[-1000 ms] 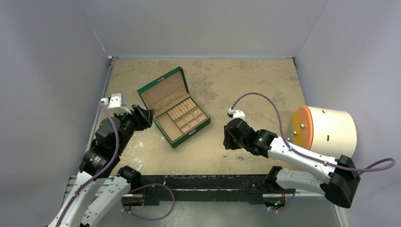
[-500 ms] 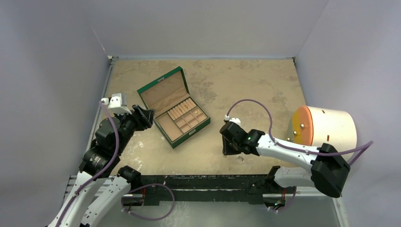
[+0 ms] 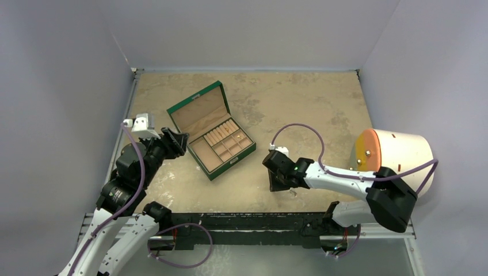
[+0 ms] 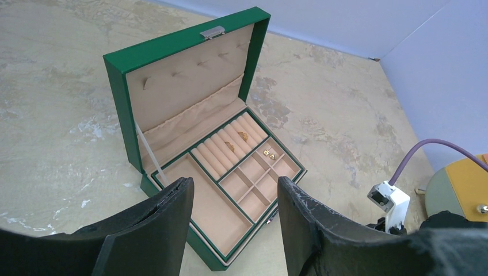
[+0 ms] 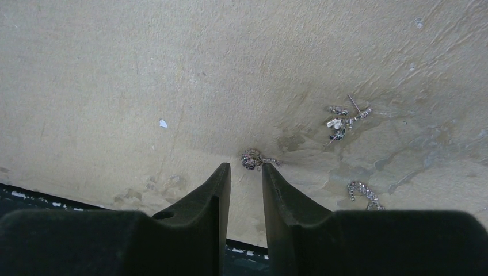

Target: Organize the mixed jewelry

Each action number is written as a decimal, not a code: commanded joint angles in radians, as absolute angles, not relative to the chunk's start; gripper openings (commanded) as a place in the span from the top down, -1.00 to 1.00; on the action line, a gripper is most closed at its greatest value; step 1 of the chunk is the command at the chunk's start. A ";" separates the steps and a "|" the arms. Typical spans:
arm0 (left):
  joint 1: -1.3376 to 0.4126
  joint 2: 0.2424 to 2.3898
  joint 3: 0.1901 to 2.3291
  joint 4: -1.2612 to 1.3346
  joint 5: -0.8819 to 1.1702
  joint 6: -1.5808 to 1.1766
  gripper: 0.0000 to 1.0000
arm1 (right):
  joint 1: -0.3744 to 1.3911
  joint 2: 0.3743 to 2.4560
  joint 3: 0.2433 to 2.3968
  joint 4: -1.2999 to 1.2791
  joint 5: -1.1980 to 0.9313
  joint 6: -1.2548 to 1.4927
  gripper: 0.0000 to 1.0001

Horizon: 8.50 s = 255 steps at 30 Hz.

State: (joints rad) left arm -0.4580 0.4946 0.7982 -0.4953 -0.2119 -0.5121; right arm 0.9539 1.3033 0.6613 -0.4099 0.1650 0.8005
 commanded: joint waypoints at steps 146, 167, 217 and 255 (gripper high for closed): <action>-0.449 0.481 0.793 -0.464 -0.199 -0.502 -0.09 | 0.848 1.226 0.634 -0.489 0.383 0.969 0.39; -0.449 0.483 0.795 -0.463 -0.198 -0.502 -0.09 | 0.833 1.307 0.626 -0.406 0.352 0.944 0.45; -0.449 0.464 0.793 -0.463 -0.193 -0.502 -0.09 | 0.832 1.226 0.845 -0.424 0.372 0.760 1.00; -0.449 0.463 0.794 -0.464 -0.187 -0.499 -0.09 | 0.889 1.684 1.206 -0.083 -0.054 0.433 1.00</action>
State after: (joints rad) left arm -0.4580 0.4706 0.7914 -0.4957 -0.1917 -0.5117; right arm 0.8791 1.6501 1.1484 -0.1223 -0.0143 0.4522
